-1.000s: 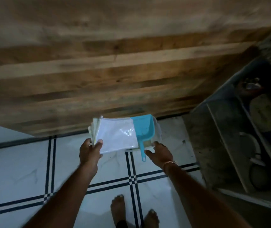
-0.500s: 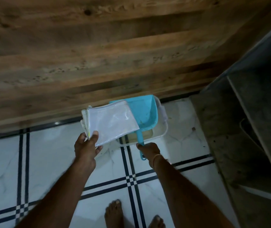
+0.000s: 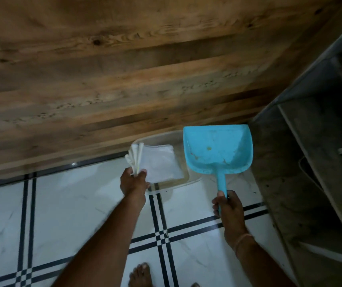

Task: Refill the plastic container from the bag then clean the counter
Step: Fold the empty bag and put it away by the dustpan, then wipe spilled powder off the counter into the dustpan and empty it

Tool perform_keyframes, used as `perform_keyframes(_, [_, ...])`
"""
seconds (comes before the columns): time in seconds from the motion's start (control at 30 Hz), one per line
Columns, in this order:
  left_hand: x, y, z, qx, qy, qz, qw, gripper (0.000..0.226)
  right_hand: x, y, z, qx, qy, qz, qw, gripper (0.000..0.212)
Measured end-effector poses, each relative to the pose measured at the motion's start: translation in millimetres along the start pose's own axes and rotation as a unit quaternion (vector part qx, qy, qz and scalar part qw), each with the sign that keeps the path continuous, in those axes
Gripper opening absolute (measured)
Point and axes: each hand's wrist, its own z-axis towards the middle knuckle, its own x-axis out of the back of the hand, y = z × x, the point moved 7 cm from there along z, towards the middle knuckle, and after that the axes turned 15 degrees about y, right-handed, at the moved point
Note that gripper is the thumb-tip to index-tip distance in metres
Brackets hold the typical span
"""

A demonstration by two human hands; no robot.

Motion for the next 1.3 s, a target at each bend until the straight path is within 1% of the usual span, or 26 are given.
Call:
perform_keyframes(0.17, [-49, -31, 13, 0.008, -0.044, 0.069, 0.997, 0.018, 10, 12, 10, 0.009, 0.005, -0.002, 1.0, 0.017])
perform_keyframes(0.3, [-70, -49, 25, 0.014, -0.068, 0.076, 0.995, 0.029, 10, 29, 17, -0.004, 0.015, -0.003, 1.0, 0.015])
perform_keyframes(0.37, [-74, -47, 25, 0.013, -0.068, 0.081, 0.994, 0.034, 10, 34, 20, -0.007, 0.01, -0.005, 1.0, 0.015])
perform_keyframes(0.43, [-73, -41, 17, 0.017, -0.076, 0.066, 0.995, 0.035, 14, 34, 19, -0.005, 0.011, -0.01, 1.0, 0.017])
perform_keyframes(0.57, [-51, -11, -10, -0.02, -0.112, 0.116, 0.987, 0.037, 28, 17, -5, -0.024, 0.005, -0.005, 1.0, 0.019])
perform_keyframes(0.63, [-33, 14, -32, -0.047, -0.13, 0.138, 0.981, 0.03, 38, -1, -28, -0.039, 0.007, -0.008, 0.999, 0.017])
perform_keyframes(0.7, [-13, 51, -67, -0.108, -0.148, 0.176, 0.967, 0.019, 55, -31, -55, -0.05, 0.019, 0.005, 0.999, 0.012])
perform_keyframes(0.77, [2, 84, -102, -0.183, -0.17, 0.211, 0.945, 0.011, 69, -55, -81, -0.048, 0.032, 0.006, 0.998, 0.012])
perform_keyframes(0.8, [12, 103, -130, -0.218, -0.186, 0.227, 0.931, 0.011, 86, -72, -99, -0.058, 0.048, 0.002, 0.997, 0.013])
perform_keyframes(0.9, [40, 153, -210, -0.342, -0.232, 0.278, 0.867, 0.025, 136, -109, -157, -0.09, 0.085, -0.019, 0.992, 0.022])
perform_keyframes(0.97, [58, 186, -258, -0.403, -0.252, 0.296, 0.828, 0.032, 167, -132, -193, -0.107, 0.097, -0.013, 0.989, 0.029])
perform_keyframes(1.1, [84, 241, -350, -0.496, -0.293, 0.311, 0.756, 0.04, 212, -167, -256, -0.16, 0.105, 0.041, 0.981, 0.035])
perform_keyframes(1.17, [91, 258, -384, -0.524, -0.312, 0.32, 0.725, 0.043, 225, -177, -281, -0.182, 0.103, 0.065, 0.976, 0.03])
perform_keyframes(1.23, [94, 274, -427, -0.549, -0.346, 0.318, 0.691, 0.046, 247, -193, -310, -0.193, 0.133, 0.102, 0.967, 0.023])
perform_keyframes(1.3, [86, 284, -463, -0.564, -0.377, 0.309, 0.667, 0.049, 263, -201, -331, -0.201, 0.16, 0.141, 0.956, 0.02])
